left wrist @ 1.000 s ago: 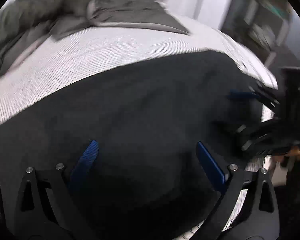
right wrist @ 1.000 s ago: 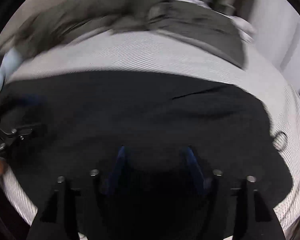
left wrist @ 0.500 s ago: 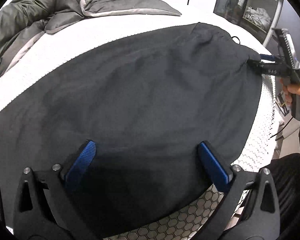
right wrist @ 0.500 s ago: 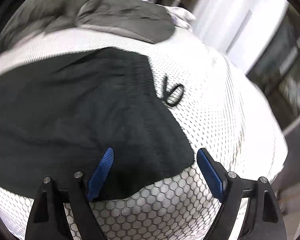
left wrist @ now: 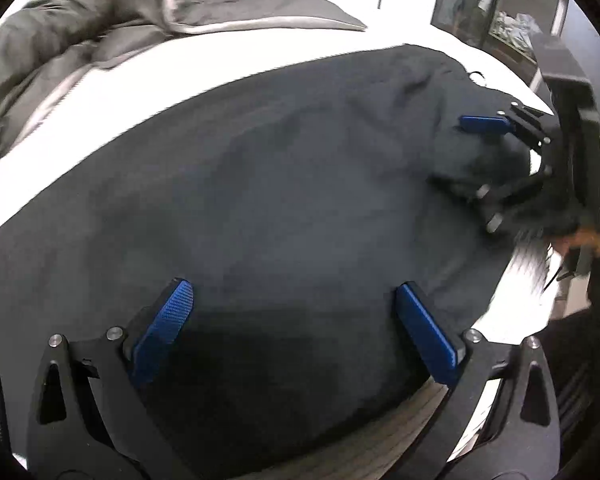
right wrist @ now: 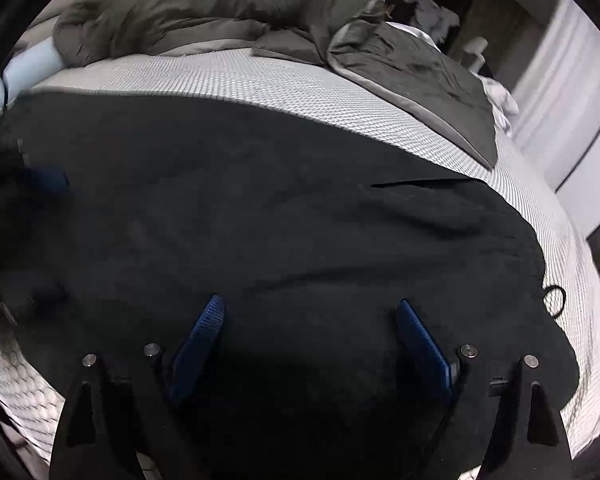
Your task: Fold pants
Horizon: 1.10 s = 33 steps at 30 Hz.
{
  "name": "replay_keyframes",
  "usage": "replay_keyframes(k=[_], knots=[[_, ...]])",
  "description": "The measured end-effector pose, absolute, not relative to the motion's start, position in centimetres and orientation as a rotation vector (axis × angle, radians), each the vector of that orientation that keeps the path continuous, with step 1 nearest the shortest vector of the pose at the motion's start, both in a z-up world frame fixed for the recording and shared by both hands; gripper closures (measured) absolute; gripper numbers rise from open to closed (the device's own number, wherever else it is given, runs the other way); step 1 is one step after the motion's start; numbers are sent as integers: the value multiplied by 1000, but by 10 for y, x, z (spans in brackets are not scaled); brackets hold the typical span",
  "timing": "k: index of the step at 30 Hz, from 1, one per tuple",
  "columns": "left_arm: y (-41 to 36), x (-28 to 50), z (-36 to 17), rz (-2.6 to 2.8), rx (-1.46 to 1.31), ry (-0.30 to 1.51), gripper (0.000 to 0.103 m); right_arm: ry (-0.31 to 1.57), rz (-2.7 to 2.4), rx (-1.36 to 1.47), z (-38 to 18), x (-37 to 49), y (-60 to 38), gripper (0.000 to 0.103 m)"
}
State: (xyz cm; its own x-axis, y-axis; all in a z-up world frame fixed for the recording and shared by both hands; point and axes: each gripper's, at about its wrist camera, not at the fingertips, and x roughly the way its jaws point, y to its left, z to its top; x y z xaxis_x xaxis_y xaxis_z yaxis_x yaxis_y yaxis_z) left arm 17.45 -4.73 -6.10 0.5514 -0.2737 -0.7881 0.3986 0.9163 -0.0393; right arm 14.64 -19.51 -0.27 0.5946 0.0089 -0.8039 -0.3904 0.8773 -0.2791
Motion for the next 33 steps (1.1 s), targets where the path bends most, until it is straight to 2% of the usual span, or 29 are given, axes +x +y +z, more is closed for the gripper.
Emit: replay_keyframes(k=[4,8,12,13,17,20,22,25,30,33], knots=[[39,155,-68,-286,88,907,0,977,282,-305,-4,159,-221,9],[121,137,-66,-117,-7,909,0,1002,261,-344,3,157,-213,6],[165,127,-56,28,-93,907,3,1014,280,-329,9,163,-216,6],[167,127,-53,42,-103,907,6,1013,279,-319,13,163,-217,6],[144,136,-31,-25,-174,843,6,915,295,-242,47,154,-221,6],[101,167,-31,-92,-88,866,6,879,332,-167,64,154,-207,6],[71,193,-39,-124,7,913,6,913,358,-171,57,161,-183,6],[50,221,-60,-149,-2,999,6,977,396,-265,36,171,-144,6],[72,216,-65,-74,27,977,6,1014,464,-465,1,168,-101,6],[117,202,-65,17,-30,971,6,1031,421,-439,5,172,-119,6]])
